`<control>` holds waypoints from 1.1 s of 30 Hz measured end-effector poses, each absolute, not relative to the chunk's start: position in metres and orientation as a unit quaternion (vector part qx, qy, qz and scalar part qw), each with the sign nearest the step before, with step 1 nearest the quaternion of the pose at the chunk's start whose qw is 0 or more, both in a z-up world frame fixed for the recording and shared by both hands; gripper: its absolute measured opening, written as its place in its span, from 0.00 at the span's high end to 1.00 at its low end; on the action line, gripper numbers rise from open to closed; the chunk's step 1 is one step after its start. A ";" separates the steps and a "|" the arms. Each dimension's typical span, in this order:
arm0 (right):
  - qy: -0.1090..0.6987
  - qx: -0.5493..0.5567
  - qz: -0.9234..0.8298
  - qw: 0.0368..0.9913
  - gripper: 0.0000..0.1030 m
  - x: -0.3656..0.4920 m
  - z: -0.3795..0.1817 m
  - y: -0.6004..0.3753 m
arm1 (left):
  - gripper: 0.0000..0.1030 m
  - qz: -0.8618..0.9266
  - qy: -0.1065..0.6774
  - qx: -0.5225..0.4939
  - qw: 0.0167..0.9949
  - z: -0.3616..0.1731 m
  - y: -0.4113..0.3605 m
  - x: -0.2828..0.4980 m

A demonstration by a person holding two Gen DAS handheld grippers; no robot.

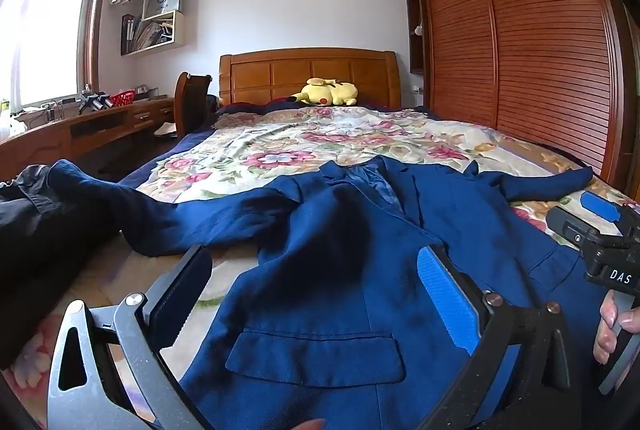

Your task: Fold large clothes

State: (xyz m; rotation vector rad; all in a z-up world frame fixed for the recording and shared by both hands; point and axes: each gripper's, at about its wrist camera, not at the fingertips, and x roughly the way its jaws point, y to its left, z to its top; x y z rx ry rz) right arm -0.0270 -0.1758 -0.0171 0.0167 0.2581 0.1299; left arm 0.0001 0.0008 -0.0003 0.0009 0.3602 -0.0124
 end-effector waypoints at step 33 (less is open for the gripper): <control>0.125 0.014 0.056 0.990 0.00 -0.028 -0.017 -0.178 | 0.00 -0.003 0.164 0.011 0.986 0.009 -0.002 -0.007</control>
